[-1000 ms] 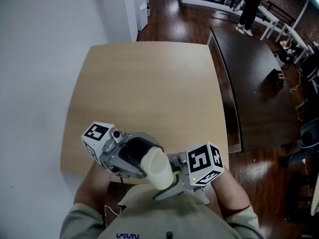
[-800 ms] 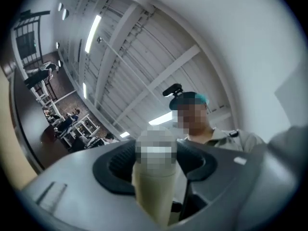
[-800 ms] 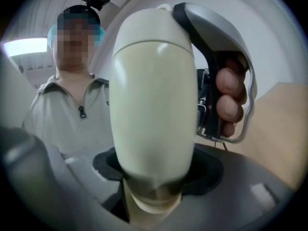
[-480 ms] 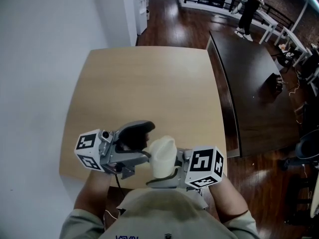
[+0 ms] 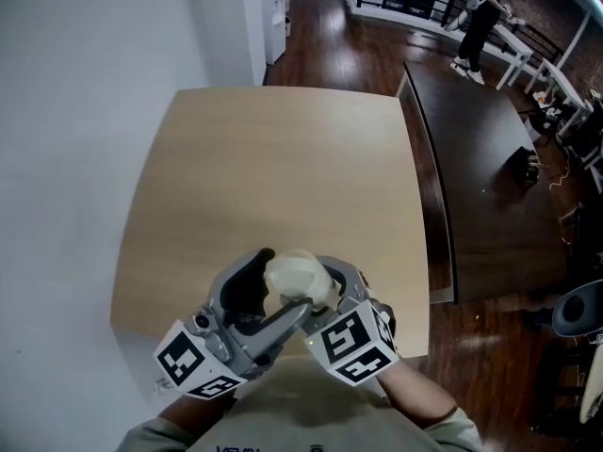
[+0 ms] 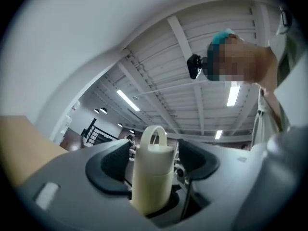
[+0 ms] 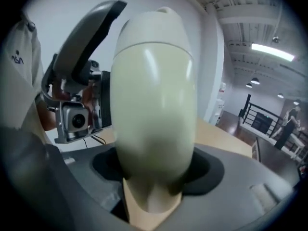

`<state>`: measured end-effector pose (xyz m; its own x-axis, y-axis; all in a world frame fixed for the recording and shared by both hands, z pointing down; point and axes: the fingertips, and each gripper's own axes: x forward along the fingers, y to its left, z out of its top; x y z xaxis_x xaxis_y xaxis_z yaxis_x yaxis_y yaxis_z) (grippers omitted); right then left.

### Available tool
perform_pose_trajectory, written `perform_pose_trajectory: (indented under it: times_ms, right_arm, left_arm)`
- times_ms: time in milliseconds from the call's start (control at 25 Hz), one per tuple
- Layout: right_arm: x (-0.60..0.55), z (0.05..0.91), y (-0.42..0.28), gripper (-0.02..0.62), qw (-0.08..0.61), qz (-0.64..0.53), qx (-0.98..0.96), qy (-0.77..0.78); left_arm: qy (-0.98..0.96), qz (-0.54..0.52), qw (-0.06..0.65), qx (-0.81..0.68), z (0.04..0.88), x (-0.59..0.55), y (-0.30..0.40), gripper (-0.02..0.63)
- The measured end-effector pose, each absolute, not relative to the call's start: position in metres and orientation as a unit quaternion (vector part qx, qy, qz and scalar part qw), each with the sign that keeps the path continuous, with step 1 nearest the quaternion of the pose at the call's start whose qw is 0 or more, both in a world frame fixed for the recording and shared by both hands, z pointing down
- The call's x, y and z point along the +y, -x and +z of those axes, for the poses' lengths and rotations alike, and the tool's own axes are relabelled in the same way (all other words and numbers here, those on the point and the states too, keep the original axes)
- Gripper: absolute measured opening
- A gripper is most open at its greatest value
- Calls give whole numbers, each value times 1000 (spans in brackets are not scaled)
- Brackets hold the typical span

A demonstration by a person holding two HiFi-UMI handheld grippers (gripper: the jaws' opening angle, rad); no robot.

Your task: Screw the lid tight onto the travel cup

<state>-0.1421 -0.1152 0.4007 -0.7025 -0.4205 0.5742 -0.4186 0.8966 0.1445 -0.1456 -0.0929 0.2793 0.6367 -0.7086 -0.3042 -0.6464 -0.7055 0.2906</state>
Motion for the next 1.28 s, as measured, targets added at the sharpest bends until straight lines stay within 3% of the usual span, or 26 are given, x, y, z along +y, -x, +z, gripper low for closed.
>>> perform_pose_trajectory:
  times_ms: [200,280,480,720,960,1280]
  right_arm:
    - [-113,400,147,302,321,-35,-915,-242]
    - [-112,400,146,302,324,-42,-915,-236]
    - [-97,399,146,302,333,-28,-928,-166]
    - [-33,396,141,302,308,88,-943,86]
    - [36,364,126,302,206,148,-903,345]
    - [31,358,128,301,196,138,-908,343]
  left_arm:
    - [-900,-171,60,-396,282,-90,139,302]
    - [-901,-173,61,-394,282,-90,141,268]
    - [-918,-167,71,-351,280,-86,139,281]
    - [-964,-172,124,-160,280,-69,125,290]
    - [-946,-221,214,102,269,-45,115,264]
    - [-930,-237,236,150,266,-58,111,257]
